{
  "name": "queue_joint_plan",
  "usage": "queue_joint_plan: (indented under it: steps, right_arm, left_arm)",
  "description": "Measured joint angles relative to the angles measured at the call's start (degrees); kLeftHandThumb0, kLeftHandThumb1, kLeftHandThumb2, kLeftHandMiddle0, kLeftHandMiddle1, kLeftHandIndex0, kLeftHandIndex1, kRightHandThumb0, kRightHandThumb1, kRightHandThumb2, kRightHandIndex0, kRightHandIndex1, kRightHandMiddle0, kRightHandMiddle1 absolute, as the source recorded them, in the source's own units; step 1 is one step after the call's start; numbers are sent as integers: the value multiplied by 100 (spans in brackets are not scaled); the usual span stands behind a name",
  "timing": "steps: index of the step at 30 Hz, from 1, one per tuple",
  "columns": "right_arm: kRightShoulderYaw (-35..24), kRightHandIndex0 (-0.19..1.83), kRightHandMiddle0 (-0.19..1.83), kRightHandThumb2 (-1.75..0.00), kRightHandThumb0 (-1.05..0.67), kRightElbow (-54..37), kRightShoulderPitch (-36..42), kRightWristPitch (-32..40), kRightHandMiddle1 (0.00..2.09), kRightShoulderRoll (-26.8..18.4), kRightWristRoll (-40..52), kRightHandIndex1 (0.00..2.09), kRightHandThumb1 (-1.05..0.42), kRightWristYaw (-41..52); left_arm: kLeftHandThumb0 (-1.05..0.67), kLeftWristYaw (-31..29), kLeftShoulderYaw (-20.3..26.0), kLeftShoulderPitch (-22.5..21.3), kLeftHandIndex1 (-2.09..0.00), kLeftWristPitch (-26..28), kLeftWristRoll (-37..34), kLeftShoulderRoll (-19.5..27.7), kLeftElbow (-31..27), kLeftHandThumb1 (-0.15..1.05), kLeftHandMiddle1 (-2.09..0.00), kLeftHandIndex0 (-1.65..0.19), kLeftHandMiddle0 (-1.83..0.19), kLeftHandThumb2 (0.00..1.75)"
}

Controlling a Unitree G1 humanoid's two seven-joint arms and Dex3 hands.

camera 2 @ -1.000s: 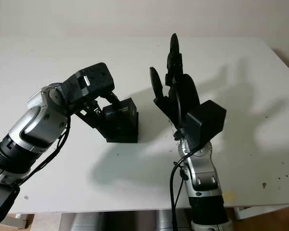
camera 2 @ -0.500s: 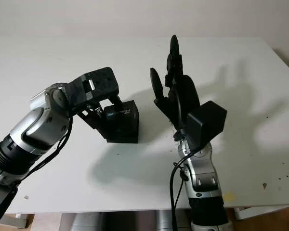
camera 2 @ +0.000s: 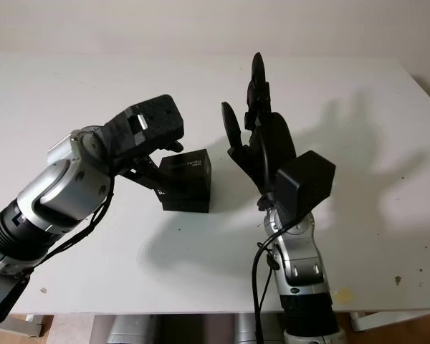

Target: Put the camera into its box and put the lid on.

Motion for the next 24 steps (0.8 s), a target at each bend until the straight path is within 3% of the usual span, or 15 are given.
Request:
queue_joint_plan:
  steps: [5, 18, 24]
  right_arm:
    - [0, -19, -16, -49, -79, 0, 1, 0, 6, 22, 28, 3, -105, 5]
    - [1, -19, -16, -50, -78, 0, 2, -1, 6, 42, 2, 4, -105, 5]
    - [-13, -19, -16, -49, -77, 12, 1, -2, 5, 58, 42, 3, -105, 17]
  left_arm:
    - [-61, -143, -131, -232, 0, 178, -483, 177, -54, 105, 0, 19, 19, 29]
    - [-63, -380, -691, -824, 0, 272, -1333, 608, -126, 105, 0, 19, 19, 31]
    - [-68, -583, -974, -953, 0, -77, -1463, 908, -283, 105, 0, 19, 19, 40]
